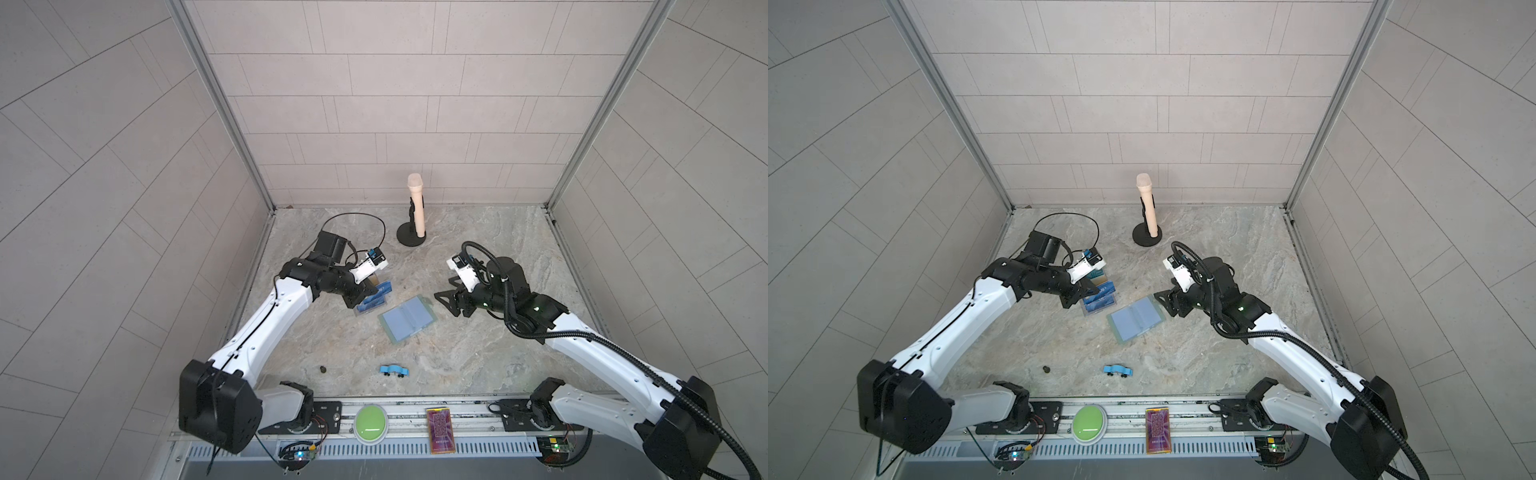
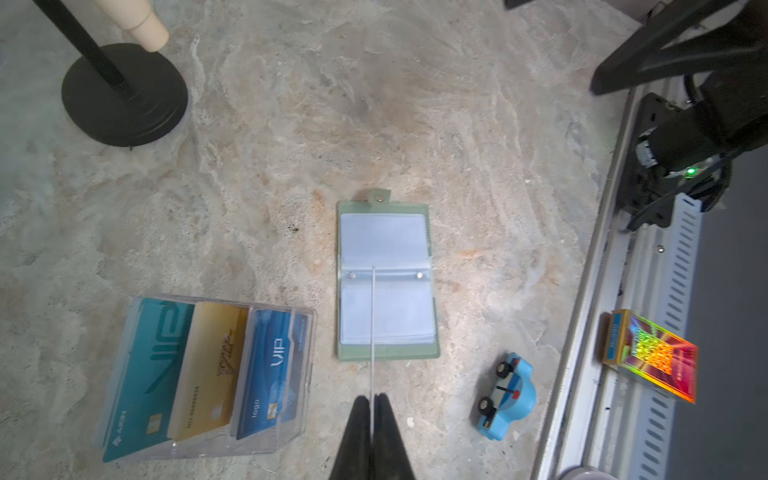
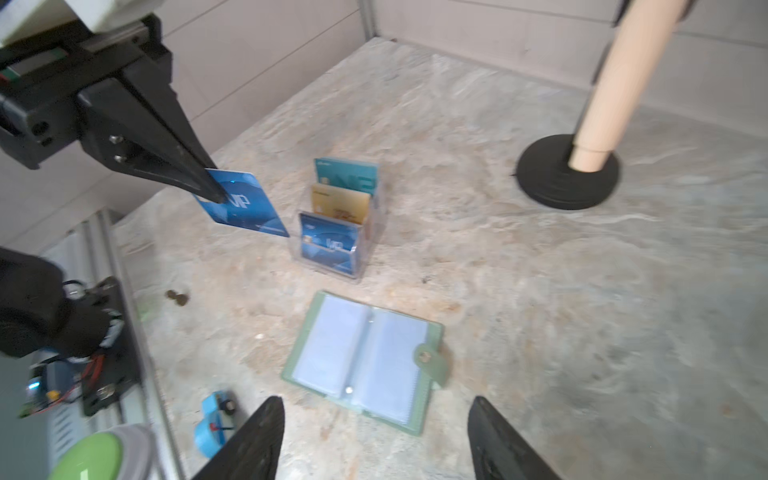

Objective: Take the credit cards out of the card holder

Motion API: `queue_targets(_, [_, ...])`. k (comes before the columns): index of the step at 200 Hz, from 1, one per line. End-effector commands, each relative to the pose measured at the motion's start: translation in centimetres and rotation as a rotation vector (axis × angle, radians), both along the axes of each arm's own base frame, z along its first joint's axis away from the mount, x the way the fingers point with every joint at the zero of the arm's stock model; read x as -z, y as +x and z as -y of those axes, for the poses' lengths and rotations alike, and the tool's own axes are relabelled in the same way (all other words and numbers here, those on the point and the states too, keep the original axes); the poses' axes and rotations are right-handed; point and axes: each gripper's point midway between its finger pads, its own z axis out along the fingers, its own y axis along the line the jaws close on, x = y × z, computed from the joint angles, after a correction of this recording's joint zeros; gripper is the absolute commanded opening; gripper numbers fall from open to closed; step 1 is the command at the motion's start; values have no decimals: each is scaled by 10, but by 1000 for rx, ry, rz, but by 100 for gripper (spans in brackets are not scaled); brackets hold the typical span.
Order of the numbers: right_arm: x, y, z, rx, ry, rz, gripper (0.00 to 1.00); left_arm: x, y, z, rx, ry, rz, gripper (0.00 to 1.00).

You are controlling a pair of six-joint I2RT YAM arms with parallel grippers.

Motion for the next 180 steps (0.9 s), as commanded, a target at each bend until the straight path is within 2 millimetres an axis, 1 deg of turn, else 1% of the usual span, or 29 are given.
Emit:
queue_targets(1, [-16,25,31,208,-39,138,81,17,28,-9,-7,25,63,0])
queue_targets(20, [-15,31,46,292,-54,174,90,26,46,-17,-27,20,55,0])
queue_targets(31, [-14,33,54,334,-68,187,92,31,52,-20,-19,28,46,0])
queue_targets(39, [-13,34,59,357,-81,193,93,35,53,-21,2,34,40,0])
queue_targets(53, [-12,34,66,381,-99,205,93,44,50,-18,70,32,31,0])
queue_targets(69, [-13,33,70,392,-108,217,94,59,55,-20,66,49,18,0])
queue_targets(84, [-15,31,72,399,-106,227,94,71,58,-22,64,59,-10,0])
queue_targets(101, [-14,31,73,402,-105,232,94,81,60,-23,56,59,-34,0])
queue_targets(150, [-11,32,72,398,-109,225,94,103,60,-31,36,93,-71,0])
queue_targets(180, [-10,31,74,402,-110,228,94,107,60,-33,33,99,-83,0])
